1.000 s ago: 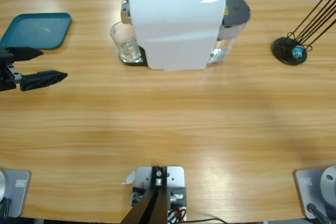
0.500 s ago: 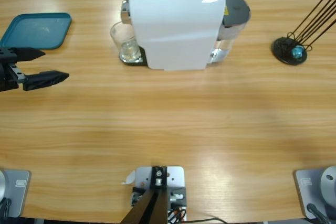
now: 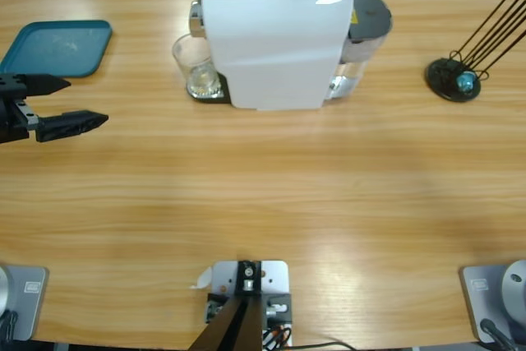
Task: Pour coffee
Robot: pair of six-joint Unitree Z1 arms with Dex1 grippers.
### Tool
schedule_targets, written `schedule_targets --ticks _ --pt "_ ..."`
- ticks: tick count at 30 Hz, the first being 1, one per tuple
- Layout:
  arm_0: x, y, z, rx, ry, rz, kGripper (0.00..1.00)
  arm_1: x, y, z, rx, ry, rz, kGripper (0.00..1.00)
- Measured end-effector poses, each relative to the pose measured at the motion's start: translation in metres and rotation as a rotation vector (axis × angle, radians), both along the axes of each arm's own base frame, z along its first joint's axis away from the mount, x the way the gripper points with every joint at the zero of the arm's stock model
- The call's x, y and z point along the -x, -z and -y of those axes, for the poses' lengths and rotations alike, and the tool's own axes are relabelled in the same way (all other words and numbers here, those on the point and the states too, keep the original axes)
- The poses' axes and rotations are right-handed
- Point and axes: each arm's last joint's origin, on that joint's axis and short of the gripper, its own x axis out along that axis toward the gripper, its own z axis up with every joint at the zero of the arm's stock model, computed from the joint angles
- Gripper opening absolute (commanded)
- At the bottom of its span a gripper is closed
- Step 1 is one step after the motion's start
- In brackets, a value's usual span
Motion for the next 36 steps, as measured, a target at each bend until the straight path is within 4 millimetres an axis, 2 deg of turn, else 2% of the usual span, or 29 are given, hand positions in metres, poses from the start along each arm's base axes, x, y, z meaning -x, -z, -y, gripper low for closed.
schedule_targets --ticks 7,13,18,22,26,30,36 --pt "0.001 0.002 -0.001 -0.003 0.000 -0.005 1.000 0.005 -0.004 0.003 0.001 0.005 -0.005 1.000" --pt "0.003 0.005 -0.001 -0.005 0.008 -0.015 1.000 0.023 -0.028 0.016 -0.021 0.011 0.046 1.000" --pt "0.004 0.006 0.000 0.002 0.025 -0.026 1.000 0.049 -0.048 0.033 -0.008 -0.004 0.091 1.000" --pt "0.007 0.010 0.001 -0.002 0.040 -0.032 1.000 0.077 -0.049 0.046 0.003 -0.022 0.095 1.000" --pt "0.007 0.011 0.001 0.011 0.042 -0.012 1.000 0.106 -0.030 0.065 -0.023 -0.022 0.130 1.000" --pt "0.007 0.012 0.002 0.024 0.047 0.005 1.000 0.141 0.005 0.091 -0.069 -0.027 0.197 1.000" --pt "0.008 0.013 0.003 0.046 0.075 -0.004 1.000 0.183 0.047 0.119 -0.131 -0.066 0.267 1.000"
